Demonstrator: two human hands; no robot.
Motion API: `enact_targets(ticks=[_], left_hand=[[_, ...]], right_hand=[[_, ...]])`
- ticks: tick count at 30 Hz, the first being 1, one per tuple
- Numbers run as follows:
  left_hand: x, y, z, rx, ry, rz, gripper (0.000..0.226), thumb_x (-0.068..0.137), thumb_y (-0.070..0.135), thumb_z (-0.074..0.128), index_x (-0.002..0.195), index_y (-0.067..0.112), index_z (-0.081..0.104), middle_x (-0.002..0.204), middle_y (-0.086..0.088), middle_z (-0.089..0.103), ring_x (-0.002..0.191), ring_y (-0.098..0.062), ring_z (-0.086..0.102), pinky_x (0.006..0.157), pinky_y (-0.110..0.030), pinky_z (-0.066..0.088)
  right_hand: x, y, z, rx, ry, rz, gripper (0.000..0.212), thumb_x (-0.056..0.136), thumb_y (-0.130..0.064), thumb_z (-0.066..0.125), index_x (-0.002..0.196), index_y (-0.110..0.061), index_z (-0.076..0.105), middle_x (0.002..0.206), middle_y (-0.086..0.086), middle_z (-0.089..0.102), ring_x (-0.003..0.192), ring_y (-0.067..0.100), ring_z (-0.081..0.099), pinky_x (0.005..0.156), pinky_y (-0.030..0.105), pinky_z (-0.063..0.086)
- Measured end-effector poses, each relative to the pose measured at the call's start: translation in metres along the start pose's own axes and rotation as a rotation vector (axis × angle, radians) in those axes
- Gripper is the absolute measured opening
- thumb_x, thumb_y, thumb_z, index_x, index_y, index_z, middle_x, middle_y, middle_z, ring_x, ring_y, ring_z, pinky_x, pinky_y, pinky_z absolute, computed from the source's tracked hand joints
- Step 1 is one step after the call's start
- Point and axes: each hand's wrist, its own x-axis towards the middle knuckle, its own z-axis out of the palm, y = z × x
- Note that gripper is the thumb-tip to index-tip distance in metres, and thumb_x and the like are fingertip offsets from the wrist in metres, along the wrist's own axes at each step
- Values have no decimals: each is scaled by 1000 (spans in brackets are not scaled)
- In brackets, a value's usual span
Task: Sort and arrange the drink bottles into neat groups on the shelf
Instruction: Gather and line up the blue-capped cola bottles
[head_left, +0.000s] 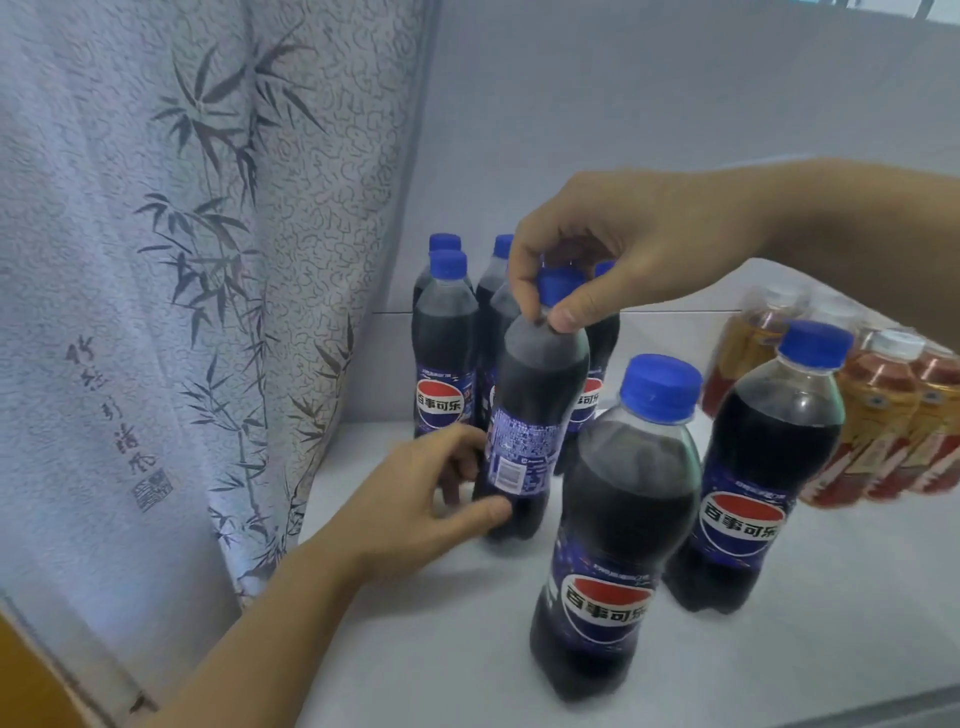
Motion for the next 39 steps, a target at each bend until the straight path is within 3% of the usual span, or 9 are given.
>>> enact_targets(ticks=[5,8,11,14,18,25,30,34,39], left_hand=[[-18,-13,-4,80,-166,-100,55,72,60,77,117,34,59,98,16,59,83,-10,56,74,-30,51],[-22,-8,2,53,-146,-124,53,70,49,80,116,39,57,98,22,62,85,-6,57,73,-19,48],[-23,-3,3,6,-120,-169,60,66,44,83,118,38,54,95,25,66,81,-5,59,68,-16,47],[-25,-2,5,-55,-73,-221,72,61,45,88,122,37,51,101,24,69,83,-4,64,73,-21,52],[-25,-1,5,-82,1,-254,83,55,50,92,124,43,46,110,25,69,95,1,67,82,-20,55],[-27,-16,1,-118,63,-298,62,62,33,89,109,36,49,93,13,64,67,-15,63,59,-21,49],[-27,-24,4,-92,135,-338,56,62,33,85,102,30,47,81,7,66,58,-11,58,56,-24,48],[-27,-21,7,-1,99,-320,57,65,32,84,104,31,42,84,11,61,68,-4,56,60,-15,43],[-27,-20,6,74,75,-327,59,67,36,80,109,34,39,87,13,60,78,-3,58,62,-16,40]], right_hand=[[17,-7,6,-87,-41,-45,12,68,-24,65,80,-27,67,91,12,71,81,37,66,75,55,54],[24,-14,12,-107,-56,-67,13,64,-24,62,77,-26,66,92,12,69,87,38,65,76,53,55],[26,-21,17,-124,-53,-67,24,70,-22,65,93,-31,67,98,-5,69,89,20,65,73,32,55],[27,-26,19,-217,-20,-2,20,84,-48,72,99,-36,64,89,-17,67,76,7,65,62,15,45],[29,-28,19,-181,47,23,12,87,-28,77,93,-28,67,80,-30,65,63,4,67,62,8,46],[41,-24,17,-155,79,85,14,90,-18,75,99,-27,69,84,-12,69,68,13,64,67,30,56],[40,-13,17,-147,135,108,14,91,-9,71,102,-17,69,70,-30,63,58,3,56,60,12,43],[39,-11,20,-147,123,122,15,90,-13,73,101,-22,70,72,-21,65,59,6,58,63,29,53],[38,-15,22,-180,129,107,23,92,-17,72,112,-27,69,92,-24,67,70,7,64,67,20,52]])
